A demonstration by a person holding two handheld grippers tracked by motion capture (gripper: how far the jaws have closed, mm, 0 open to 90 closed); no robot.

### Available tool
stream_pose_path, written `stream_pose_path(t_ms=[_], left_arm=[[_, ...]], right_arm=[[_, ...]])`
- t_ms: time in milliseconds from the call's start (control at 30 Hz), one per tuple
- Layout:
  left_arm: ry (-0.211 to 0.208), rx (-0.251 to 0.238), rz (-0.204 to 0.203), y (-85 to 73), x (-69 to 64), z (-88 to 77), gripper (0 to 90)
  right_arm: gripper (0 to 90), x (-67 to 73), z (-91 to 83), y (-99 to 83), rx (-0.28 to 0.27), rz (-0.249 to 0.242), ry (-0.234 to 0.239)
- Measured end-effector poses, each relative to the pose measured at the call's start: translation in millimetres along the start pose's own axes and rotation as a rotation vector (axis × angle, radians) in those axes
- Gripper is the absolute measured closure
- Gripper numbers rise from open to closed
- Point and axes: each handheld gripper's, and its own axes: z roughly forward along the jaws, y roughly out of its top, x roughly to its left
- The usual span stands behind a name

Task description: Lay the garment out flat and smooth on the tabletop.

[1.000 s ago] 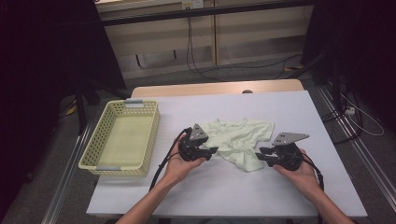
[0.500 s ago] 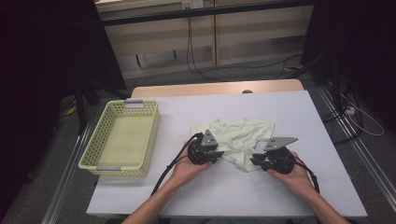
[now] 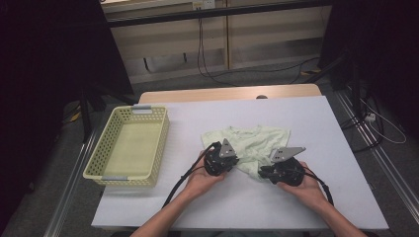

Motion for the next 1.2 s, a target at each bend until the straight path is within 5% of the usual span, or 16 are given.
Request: stream_pose_path(t_ms=[333,600,733,933,1200], left_arm=[[0.003,-0.065,-0.140,-4.4,29.9,-21.1,88.0],[-0.003,-0.051,-0.196,-12.8,40.5,-16.4,87.6],[-0.010,-0.051,-0.204,-14.5,41.6,-15.0,84.4],[-0.008,-0.063,-0.182,-12.6,38.6,-15.8,74.0],[-0.043,-0.068,-0.178,-10.7,34.8,-16.0,83.0]], right_arm=[[66.8,-2.9,-13.3,-0.2,-0.083,0.024,-0.027],[57.8,8.2,-4.6,0.4,-0.029,-0.047,0.037],[56.3,9.1,-1.0,-4.0,0.013,-0.075,0.025],[88.3,9.3,-0.6,-0.5,0.007,-0.076,-0.005],[90.0,-8.9,-26.3,8.4,-0.140,0.007,-0.110]])
